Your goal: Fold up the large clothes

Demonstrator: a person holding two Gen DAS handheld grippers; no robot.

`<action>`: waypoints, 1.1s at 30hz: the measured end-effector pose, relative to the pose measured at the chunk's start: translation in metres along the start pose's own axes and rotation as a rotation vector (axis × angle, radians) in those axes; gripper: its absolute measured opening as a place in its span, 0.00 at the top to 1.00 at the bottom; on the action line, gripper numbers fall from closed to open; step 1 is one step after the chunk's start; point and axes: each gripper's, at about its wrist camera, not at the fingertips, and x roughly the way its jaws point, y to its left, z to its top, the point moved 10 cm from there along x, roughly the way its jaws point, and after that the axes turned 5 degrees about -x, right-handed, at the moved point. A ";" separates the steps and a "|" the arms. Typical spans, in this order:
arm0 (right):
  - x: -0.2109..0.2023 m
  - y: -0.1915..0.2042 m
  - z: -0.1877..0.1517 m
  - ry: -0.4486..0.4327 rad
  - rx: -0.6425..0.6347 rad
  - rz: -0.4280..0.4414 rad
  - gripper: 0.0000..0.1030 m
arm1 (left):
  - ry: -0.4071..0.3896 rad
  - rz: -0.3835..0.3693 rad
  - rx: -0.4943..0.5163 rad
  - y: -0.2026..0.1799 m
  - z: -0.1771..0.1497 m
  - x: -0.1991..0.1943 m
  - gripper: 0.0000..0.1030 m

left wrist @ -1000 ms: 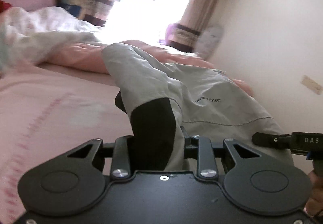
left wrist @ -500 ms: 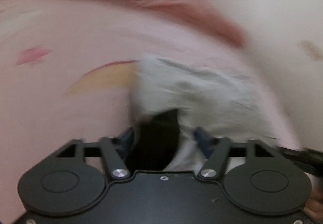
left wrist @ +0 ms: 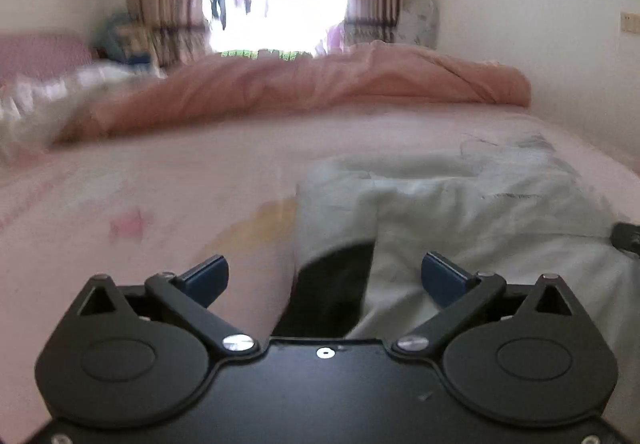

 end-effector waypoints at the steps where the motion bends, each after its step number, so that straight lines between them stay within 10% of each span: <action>1: -0.013 -0.005 -0.004 0.004 -0.034 -0.073 0.30 | -0.007 -0.015 -0.058 0.012 0.000 -0.008 0.00; 3: -0.031 -0.011 -0.023 0.037 -0.141 -0.165 0.20 | -0.006 0.019 -0.073 0.039 -0.002 -0.015 0.00; 9: -0.082 -0.027 -0.036 0.150 -0.126 -0.024 0.27 | 0.101 -0.011 0.026 0.054 -0.010 -0.064 0.00; 18: -0.145 -0.025 -0.025 0.395 -0.055 0.072 0.15 | 0.357 -0.162 0.177 -0.012 -0.030 -0.153 0.00; 33: -0.183 -0.010 -0.019 0.381 -0.084 0.159 0.14 | 0.324 -0.142 0.115 -0.003 -0.020 -0.186 0.00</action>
